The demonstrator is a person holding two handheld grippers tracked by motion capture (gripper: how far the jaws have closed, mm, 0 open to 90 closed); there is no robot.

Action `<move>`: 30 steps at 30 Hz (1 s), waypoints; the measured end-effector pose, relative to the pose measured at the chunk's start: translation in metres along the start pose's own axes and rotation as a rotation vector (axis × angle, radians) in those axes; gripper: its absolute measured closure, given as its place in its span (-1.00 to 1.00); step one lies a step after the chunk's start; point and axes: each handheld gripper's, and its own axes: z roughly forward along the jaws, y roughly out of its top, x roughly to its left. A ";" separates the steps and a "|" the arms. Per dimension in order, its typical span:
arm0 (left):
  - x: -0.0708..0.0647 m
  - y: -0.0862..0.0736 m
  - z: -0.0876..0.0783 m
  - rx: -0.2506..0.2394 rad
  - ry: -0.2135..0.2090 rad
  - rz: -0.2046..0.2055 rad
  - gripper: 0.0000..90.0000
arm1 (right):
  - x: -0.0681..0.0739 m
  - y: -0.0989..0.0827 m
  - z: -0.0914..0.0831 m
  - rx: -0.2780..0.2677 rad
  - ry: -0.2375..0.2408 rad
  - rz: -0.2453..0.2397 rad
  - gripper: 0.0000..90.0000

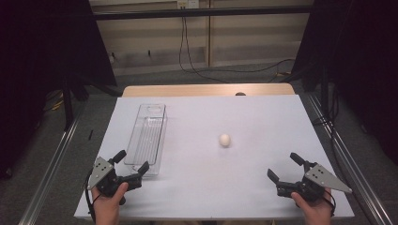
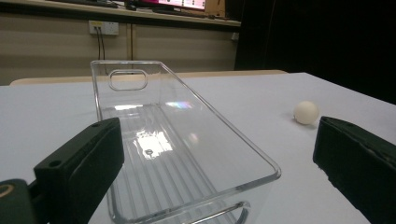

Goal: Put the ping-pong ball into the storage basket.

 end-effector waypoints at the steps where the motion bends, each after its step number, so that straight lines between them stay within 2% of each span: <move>1: -0.001 0.000 0.000 0.001 0.004 0.000 -0.95 | 0.000 0.000 0.000 0.000 0.000 0.000 -0.99; 6: -0.005 0.002 0.004 0.003 -0.010 0.003 -0.95 | -0.001 0.001 -0.001 -0.005 -0.003 -0.003 -0.99; 7: -0.006 0.002 0.005 0.004 -0.012 -0.002 -0.95 | -0.001 0.001 -0.001 -0.009 -0.002 0.009 -0.99; 9: -0.007 0.004 0.006 0.012 -0.020 0.016 -0.95 | -0.001 0.001 -0.001 -0.008 -0.004 0.002 -0.99; 12: -0.008 0.004 0.009 0.003 -0.028 -0.003 -0.95 | -0.001 0.001 -0.001 -0.006 -0.008 0.008 -0.99; 17: -0.011 0.007 0.012 0.012 -0.032 0.013 -0.95 | -0.001 0.001 -0.001 -0.003 -0.003 0.008 -0.99; 19: -0.014 0.008 0.015 0.001 -0.046 -0.001 -0.95 | -0.002 0.001 -0.001 -0.004 0.000 0.005 -0.99; 20: -0.014 0.009 0.015 0.012 -0.046 0.019 -0.95 | -0.002 0.001 -0.001 -0.004 0.000 0.003 -0.99; 21: -0.016 0.010 0.016 0.007 -0.038 0.008 -0.95 | -0.002 0.001 -0.001 -0.003 0.003 0.004 -0.99; 23: -0.016 0.010 0.016 0.012 -0.034 0.014 -0.95 | -0.002 0.001 -0.001 -0.003 0.004 0.004 -0.99; 25: -0.020 0.012 0.018 0.006 -0.043 0.013 -0.95 | -0.002 0.001 -0.002 0.000 0.008 0.004 -0.99; 26: -0.020 0.012 0.019 0.016 -0.041 0.027 -0.95 | -0.002 0.001 -0.001 -0.002 0.006 0.006 -0.99; 30: -0.023 0.012 0.022 0.019 -0.053 0.023 -0.95 | -0.002 0.001 -0.002 -0.001 0.003 0.005 -0.99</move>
